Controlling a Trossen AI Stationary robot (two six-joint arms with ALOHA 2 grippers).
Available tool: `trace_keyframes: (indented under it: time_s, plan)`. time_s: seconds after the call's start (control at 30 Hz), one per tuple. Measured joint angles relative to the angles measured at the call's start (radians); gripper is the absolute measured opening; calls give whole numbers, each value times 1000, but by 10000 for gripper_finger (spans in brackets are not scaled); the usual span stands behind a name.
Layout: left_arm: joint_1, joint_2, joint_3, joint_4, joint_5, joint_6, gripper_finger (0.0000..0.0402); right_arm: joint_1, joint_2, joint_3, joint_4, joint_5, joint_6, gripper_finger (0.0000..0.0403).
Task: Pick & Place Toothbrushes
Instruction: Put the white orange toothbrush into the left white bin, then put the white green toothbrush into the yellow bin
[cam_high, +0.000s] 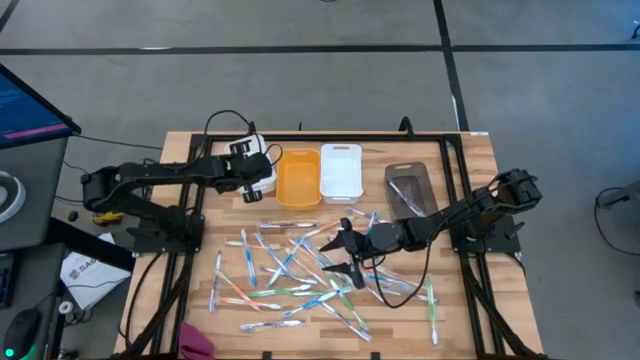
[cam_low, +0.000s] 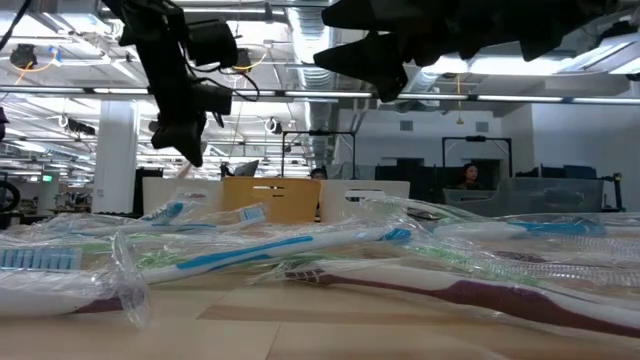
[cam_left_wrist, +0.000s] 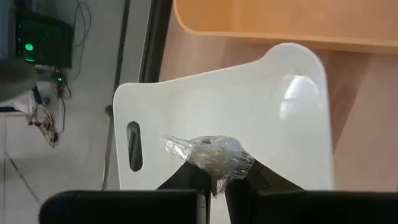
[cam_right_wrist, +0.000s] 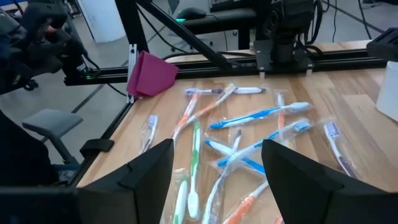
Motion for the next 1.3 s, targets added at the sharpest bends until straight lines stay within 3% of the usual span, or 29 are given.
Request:
trace_keyframes:
  time_s: [0.17,0.53,1.0,1.3]
  plan:
    - [28,2,0,-2,60,0,30,5,0,0,-8,0,0,238]
    - [21,2,0,-3,59,-50,85,2,0,0,-9,0,-9,238]
    - [7,2,0,-11,52,-142,186,2,0,0,-8,0,-10,238]
    - [7,-30,0,-23,34,-224,213,2,0,0,-8,0,-26,238]
